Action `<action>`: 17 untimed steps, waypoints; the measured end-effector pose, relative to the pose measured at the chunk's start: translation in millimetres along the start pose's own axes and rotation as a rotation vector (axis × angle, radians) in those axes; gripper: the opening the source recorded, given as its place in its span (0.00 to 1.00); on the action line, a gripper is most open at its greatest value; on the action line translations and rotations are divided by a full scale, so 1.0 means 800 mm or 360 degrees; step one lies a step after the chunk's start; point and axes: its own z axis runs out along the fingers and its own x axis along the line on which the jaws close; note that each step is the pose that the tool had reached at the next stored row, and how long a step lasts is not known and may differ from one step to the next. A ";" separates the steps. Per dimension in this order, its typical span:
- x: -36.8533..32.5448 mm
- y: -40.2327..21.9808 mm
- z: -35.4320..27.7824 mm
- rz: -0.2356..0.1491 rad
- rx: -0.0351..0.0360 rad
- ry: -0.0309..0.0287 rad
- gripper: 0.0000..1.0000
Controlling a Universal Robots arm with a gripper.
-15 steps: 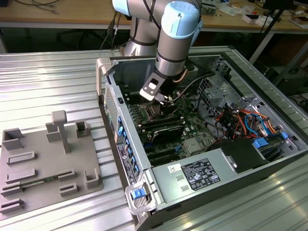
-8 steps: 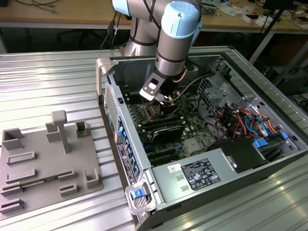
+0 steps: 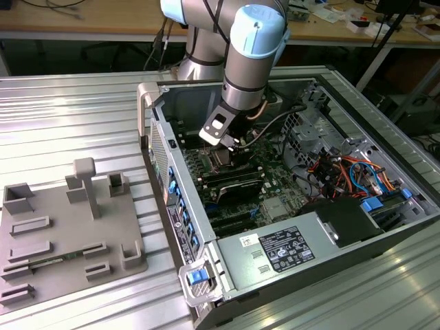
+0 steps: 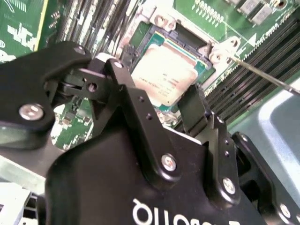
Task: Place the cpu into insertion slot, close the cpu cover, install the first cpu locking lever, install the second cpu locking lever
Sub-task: 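Place the cpu into insertion slot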
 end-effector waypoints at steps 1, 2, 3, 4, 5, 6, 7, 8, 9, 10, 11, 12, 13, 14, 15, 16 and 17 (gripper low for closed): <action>0.0000 0.0000 0.0001 0.0000 0.0000 0.00002 0.67; 0.0000 0.0001 0.0001 0.0000 0.0000 0.00002 0.67; 0.0000 0.0001 0.0001 0.0000 0.0000 0.00003 0.67; 0.0001 0.0001 0.0000 0.0000 0.0000 0.00003 0.67; 0.0001 0.0002 -0.0009 0.0000 0.0000 0.00006 0.67; 0.0002 0.0004 -0.0027 0.0000 -0.0001 0.00016 0.67; 0.0004 0.0007 -0.0045 0.0000 -0.0002 0.00029 0.67; 0.0002 0.0008 -0.0094 0.0000 0.0000 0.00008 0.67; 0.0003 0.0011 -0.0122 0.0000 -0.0001 0.00009 0.67; 0.0002 0.0012 -0.0146 0.0000 0.0000 0.00005 0.67; 0.0003 0.0013 -0.0167 0.0000 0.0000 0.00005 0.67; 0.0003 0.0016 -0.0200 0.0000 0.0000 0.00005 0.67; 0.0003 0.0018 -0.0233 0.0000 0.0000 0.00006 0.67; 0.0004 0.0020 -0.0257 0.0000 0.0000 0.00005 0.67; 0.0004 0.0021 -0.0273 0.0000 0.0000 0.00005 0.67; 0.0004 0.0023 -0.0305 0.0000 0.0000 0.00006 0.67; 0.0005 0.0027 -0.0352 0.0000 0.0002 0.00004 0.67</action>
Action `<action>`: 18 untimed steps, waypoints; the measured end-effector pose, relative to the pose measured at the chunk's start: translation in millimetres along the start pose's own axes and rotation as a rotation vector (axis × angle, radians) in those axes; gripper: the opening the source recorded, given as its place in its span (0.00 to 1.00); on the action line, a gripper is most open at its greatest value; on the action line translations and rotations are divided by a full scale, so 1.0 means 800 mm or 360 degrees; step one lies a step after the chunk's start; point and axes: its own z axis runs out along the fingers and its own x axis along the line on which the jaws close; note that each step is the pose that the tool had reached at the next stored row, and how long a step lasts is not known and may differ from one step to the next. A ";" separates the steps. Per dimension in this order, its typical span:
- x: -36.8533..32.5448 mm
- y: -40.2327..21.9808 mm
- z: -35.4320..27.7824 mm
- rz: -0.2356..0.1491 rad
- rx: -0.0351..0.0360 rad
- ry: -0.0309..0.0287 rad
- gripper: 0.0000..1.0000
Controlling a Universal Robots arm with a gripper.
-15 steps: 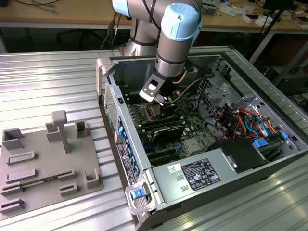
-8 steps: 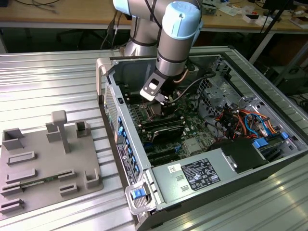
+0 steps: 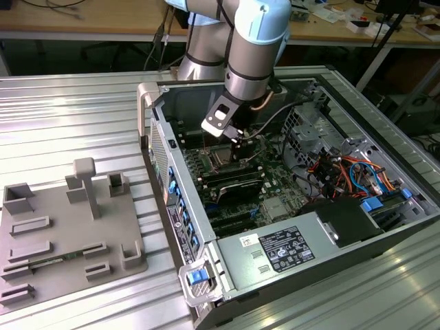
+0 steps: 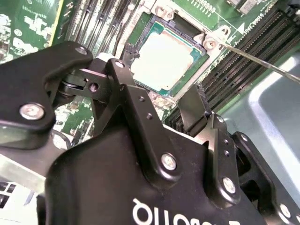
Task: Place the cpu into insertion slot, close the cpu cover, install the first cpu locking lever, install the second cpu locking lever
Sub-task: 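Place the cpu into insertion slot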
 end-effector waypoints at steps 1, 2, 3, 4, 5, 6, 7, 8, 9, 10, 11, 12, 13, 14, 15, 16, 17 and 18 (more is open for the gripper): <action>0.0000 0.0002 -0.0021 0.0000 0.0001 0.00003 0.67; 0.0001 0.0003 -0.0043 0.0000 0.0002 0.00002 0.65; 0.0001 0.0005 -0.0064 0.0000 0.0004 0.00002 0.58; 0.0001 0.0006 -0.0078 0.0000 0.0005 0.00003 0.52; 0.0001 0.0007 -0.0091 0.0000 0.0007 0.00001 0.46; 0.0001 0.0008 -0.0091 0.0000 0.0008 0.00005 0.46; 0.0002 0.0008 -0.0092 0.0000 0.0008 0.00008 0.34; 0.0001 0.0008 -0.0094 0.0000 0.0009 0.00004 0.28; 0.0001 0.0008 -0.0094 0.0000 0.0009 0.00003 0.22; 0.0001 0.0008 -0.0094 0.0000 0.0009 0.00003 0.16; 0.0001 0.0008 -0.0094 0.0000 0.0009 0.00003 0.16; 0.0001 0.0008 -0.0094 0.0000 0.0009 0.00003 0.11; 0.0001 0.0008 -0.0094 0.0000 0.0009 0.00003 0.11; 0.0001 0.0008 -0.0094 0.0000 0.0009 0.00003 0.11; 0.0001 0.0008 -0.0094 0.0000 0.0009 0.00003 0.11; 0.0001 0.0008 -0.0094 0.0000 0.0009 0.00003 0.11; 0.0001 0.0008 -0.0094 0.0000 0.0009 0.00003 0.11; 0.0001 0.0008 -0.0094 0.0000 0.0009 0.00003 0.11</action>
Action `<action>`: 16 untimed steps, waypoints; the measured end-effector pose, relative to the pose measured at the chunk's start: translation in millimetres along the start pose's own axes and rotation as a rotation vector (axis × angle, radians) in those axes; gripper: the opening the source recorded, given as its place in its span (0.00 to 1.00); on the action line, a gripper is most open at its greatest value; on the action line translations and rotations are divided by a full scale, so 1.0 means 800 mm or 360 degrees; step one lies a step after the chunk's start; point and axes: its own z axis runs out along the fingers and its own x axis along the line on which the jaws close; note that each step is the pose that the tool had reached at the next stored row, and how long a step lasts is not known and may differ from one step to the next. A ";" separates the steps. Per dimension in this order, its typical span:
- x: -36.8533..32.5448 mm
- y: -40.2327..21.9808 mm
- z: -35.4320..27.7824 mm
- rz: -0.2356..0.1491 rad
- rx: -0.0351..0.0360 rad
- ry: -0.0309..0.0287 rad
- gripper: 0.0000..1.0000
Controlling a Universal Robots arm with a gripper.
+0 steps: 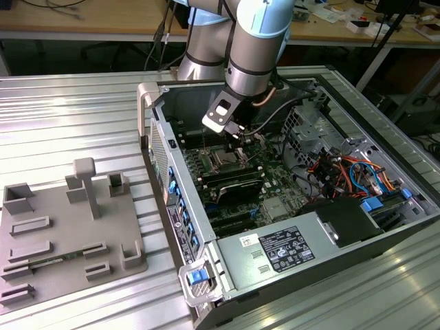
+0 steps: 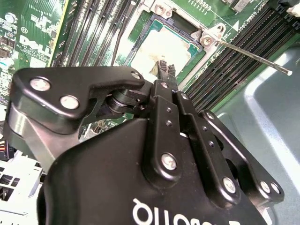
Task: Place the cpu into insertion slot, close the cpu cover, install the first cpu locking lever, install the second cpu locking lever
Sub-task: 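Close the cpu cover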
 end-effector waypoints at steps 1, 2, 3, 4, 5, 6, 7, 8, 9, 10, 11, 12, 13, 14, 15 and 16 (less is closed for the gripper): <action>0.0000 0.0000 0.0000 0.0000 0.0000 -0.00001 0.11; 0.0000 0.0000 0.0000 0.0000 0.0000 0.00000 0.11; 0.0000 0.0000 0.0000 0.0000 0.0000 0.00000 0.11; 0.0000 0.0000 0.0000 0.0000 0.0000 0.00000 0.11; 0.0000 0.0000 0.0000 0.0000 0.0000 0.00000 0.11; 0.0000 0.0000 0.0000 0.0000 0.0000 0.00000 0.11; 0.0000 0.0000 0.0000 0.0000 0.0000 0.00001 0.11; 0.0000 0.0000 0.0000 0.0000 0.0000 0.00000 0.11; 0.0000 0.0000 0.0000 0.0000 0.0000 0.00000 0.11; 0.0000 0.0000 0.0000 0.0000 0.0000 -0.00002 0.11; 0.0000 0.0002 0.0000 0.0000 0.0000 -0.00004 0.11; -0.0001 0.0006 0.0000 -0.0001 0.0000 -0.00005 0.11; 0.0000 0.0023 0.0000 0.0000 0.0004 -0.00006 0.11; 0.0000 0.0039 0.0000 0.0000 0.0009 -0.00005 0.11; -0.0001 0.0061 -0.0001 0.0000 0.0015 -0.00004 0.11; -0.0001 0.0082 -0.0001 0.0001 0.0023 -0.00003 0.11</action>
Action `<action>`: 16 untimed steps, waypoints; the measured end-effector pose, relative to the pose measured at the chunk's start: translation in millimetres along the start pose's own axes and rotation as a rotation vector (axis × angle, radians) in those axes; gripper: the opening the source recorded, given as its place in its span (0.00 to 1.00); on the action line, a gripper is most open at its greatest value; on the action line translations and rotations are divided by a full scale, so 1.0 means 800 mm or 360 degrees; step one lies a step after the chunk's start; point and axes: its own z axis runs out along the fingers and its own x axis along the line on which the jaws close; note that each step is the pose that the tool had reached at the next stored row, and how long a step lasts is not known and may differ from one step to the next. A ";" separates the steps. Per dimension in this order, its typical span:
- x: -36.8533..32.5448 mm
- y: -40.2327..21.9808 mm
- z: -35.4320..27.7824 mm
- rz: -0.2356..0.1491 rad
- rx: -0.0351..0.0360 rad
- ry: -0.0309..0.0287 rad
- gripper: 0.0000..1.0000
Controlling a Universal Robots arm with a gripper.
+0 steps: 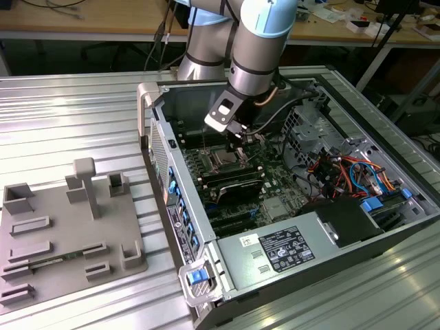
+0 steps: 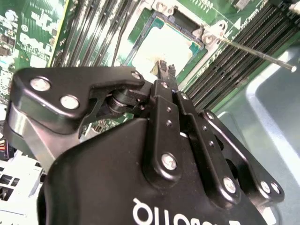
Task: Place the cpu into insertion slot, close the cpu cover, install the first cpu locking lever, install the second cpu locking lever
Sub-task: 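Close the cpu cover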
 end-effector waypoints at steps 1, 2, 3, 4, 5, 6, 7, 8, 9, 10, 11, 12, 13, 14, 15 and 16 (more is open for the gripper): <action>0.0000 0.0016 0.0000 0.0000 0.0009 0.00003 0.11; -0.0001 0.0022 -0.0009 0.0000 0.0021 0.00004 0.11; 0.0000 0.0024 -0.0039 0.0000 0.0028 0.00004 0.11; 0.0000 0.0024 -0.0071 0.0000 0.0030 0.00006 0.11; 0.0000 0.0026 -0.0107 0.0001 0.0032 0.00006 0.11; 0.0001 0.0031 -0.0178 0.0000 0.0033 0.00008 0.11; 0.0002 0.0034 -0.0231 0.0000 0.0033 0.00008 0.11; 0.0003 0.0037 -0.0286 0.0000 0.0034 0.00008 0.11; 0.0004 0.0040 -0.0353 0.0000 0.0035 0.00008 0.11; 0.0003 0.0048 -0.0376 0.0000 0.0037 0.00008 0.11; 0.0004 0.0058 -0.0385 0.0000 0.0040 0.00007 0.11; 0.0004 0.0068 -0.0392 0.0000 0.0043 0.00010 0.11; 0.0004 0.0088 -0.0398 0.0001 0.0046 0.00012 0.11; 0.0003 0.0102 -0.0400 0.0000 0.0049 0.00011 0.11; 0.0003 0.0129 -0.0398 0.0001 0.0053 0.00013 0.11; 0.0002 0.0153 -0.0397 0.0001 0.0054 0.00013 0.11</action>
